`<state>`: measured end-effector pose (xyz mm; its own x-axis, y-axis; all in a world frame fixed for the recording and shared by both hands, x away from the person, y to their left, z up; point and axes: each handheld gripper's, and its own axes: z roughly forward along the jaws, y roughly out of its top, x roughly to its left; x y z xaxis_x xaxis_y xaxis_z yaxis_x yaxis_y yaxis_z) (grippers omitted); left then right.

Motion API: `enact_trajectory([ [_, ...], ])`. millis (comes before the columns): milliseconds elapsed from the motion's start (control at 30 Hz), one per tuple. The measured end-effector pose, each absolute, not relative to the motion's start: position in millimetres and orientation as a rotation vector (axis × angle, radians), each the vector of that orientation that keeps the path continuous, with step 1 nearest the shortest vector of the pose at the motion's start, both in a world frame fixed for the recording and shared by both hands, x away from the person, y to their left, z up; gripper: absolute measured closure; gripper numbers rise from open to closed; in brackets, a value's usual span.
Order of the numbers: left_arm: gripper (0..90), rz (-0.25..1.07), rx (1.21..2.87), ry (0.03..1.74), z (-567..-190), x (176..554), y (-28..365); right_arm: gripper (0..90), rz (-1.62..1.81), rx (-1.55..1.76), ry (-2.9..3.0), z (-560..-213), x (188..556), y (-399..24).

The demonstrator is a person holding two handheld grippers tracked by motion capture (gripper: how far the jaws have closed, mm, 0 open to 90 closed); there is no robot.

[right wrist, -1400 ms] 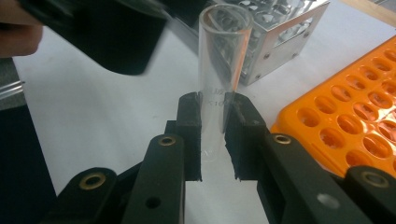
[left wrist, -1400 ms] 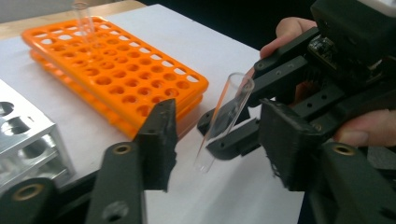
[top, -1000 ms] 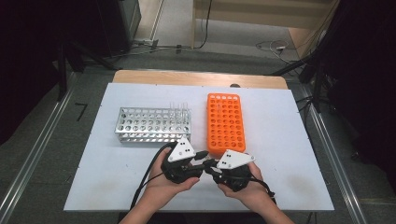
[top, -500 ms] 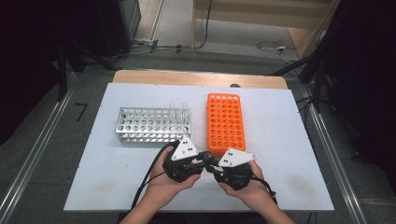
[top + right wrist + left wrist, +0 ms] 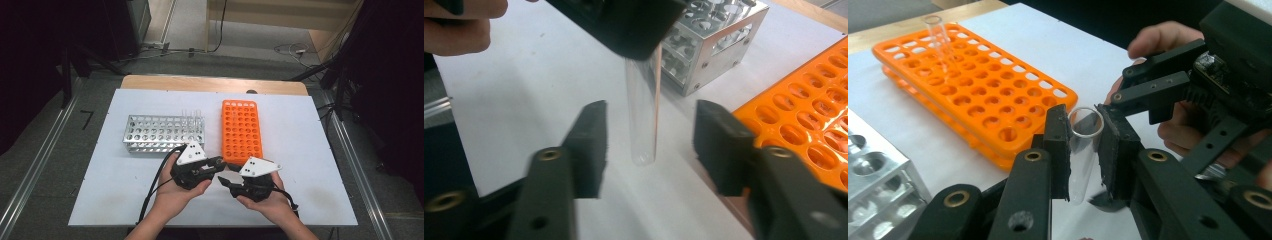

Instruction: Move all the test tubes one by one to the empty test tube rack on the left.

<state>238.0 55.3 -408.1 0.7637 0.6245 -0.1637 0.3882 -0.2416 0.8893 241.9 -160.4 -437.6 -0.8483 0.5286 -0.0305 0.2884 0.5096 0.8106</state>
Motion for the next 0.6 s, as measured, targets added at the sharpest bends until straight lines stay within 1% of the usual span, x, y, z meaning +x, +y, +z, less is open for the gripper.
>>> enact_trajectory([
  [67, 75.8, 0.276, 1.864, 0.78, -405.5, 239.4, 58.1, 33.7, 1.294, 0.688, 2.477, -436.6, 243.5, -163.6],
  [133, 75.8, 0.285, 1.856, 0.786, -403.1, 240.7, 60.9, 24.8, 1.317, 0.695, 2.476, -435.9, 244.4, -166.4],
  [233, 75.8, 0.299, 1.856, 0.796, -400.3, 243.1, 66.3, 7.4, 1.33, 0.731, 2.435, -435.8, 245.2, -171.0],
  [267, 75.8, 0.3, 1.851, 0.802, -399.5, 243.9, 67.7, 3.8, 1.336, 0.741, 2.415, -435.5, 245.5, -173.0],
  [333, 75.8, 0.31, 1.849, 0.807, -398.1, 246.1, 71.0, 1.3, 1.361, 0.759, 2.392, -434.1, 246.1, -178.6],
  [600, 75.8, 0.34, 1.843, 0.837, -392.1, 254.6, 84.9, 1.2, 1.374, 0.818, 2.329, -432.1, 248.6, -207.5],
])
